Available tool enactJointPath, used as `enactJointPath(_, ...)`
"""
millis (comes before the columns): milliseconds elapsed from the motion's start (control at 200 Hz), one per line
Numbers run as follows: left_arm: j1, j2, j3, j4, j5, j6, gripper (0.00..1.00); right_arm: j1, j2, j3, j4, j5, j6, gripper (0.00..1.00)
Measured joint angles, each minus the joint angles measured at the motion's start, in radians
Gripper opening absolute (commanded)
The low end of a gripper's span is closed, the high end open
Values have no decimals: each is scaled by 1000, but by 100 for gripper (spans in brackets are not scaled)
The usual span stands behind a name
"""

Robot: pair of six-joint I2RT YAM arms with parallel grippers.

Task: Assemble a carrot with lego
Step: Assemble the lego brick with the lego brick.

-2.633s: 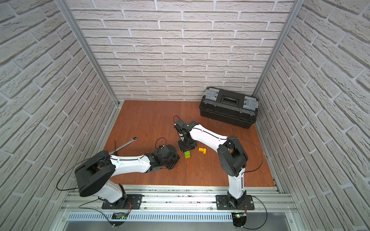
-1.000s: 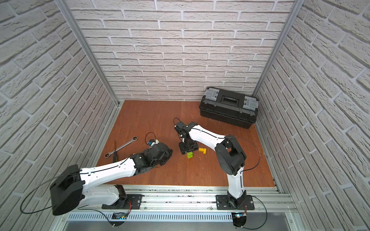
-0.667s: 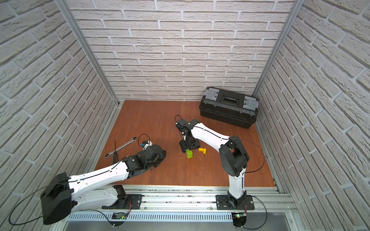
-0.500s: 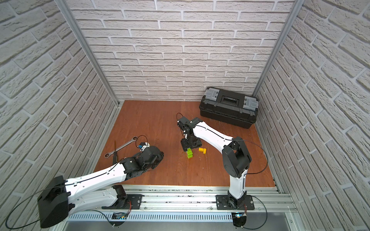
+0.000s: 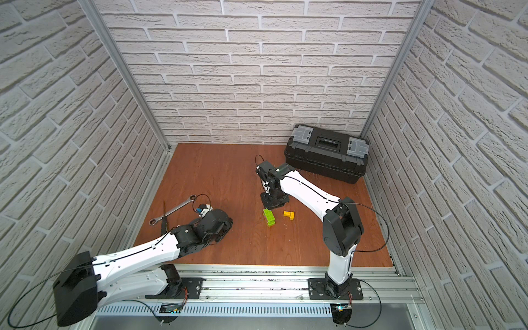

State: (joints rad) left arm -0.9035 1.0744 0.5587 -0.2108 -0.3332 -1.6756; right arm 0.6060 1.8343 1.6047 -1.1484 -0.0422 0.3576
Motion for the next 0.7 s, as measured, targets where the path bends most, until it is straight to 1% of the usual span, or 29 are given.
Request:
enactJointPath(410, 0, 0, -5, -1, 0, -4, 0, 0, 58, -1, 38, -29, -18, 20)
enactJointPath(700, 0, 6, -5, -1, 0, -5, 0, 0, 58, -53, 72, -57, -17, 19)
